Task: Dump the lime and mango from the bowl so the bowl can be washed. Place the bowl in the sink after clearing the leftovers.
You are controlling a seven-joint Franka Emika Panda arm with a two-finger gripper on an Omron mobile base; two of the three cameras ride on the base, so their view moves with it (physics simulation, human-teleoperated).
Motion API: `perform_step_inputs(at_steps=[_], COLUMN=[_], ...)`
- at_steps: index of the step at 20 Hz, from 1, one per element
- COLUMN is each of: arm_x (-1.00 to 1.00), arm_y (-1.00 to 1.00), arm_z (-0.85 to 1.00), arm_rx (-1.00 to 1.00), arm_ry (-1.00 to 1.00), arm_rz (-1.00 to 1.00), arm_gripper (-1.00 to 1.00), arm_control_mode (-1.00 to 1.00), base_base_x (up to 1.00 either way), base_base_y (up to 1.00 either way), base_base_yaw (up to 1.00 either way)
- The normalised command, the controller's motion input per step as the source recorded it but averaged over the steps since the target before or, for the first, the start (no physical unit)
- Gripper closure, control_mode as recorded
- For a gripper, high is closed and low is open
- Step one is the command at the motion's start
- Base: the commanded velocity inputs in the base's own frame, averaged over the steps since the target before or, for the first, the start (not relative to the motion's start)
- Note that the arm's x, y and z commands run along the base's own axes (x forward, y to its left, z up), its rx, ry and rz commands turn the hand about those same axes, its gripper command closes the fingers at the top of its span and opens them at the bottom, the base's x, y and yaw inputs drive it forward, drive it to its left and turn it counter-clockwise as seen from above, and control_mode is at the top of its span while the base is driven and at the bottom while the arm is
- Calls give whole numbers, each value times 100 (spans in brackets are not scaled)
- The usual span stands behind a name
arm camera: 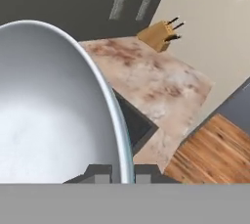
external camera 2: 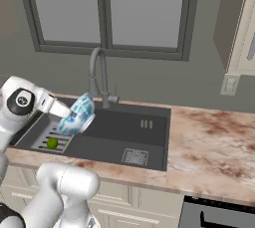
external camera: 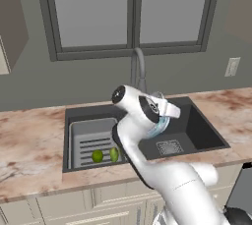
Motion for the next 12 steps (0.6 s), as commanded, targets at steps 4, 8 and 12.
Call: perform_step_inputs(at_steps=[4, 8, 12], arm_x=[-57, -18, 0], arm_y=[-100, -100, -100], arm_z=[53, 46, 26], arm_rx=[40, 42, 43], arm_ry=[0, 2, 11], arm_rz=[0, 4, 19], arm_gripper=[100, 100, 100], arm_control_mode=[-100, -100, -100], base_base_x=[0, 0, 0], base_base_y=[0, 0, 0], base_base_yaw=[0, 0, 0])
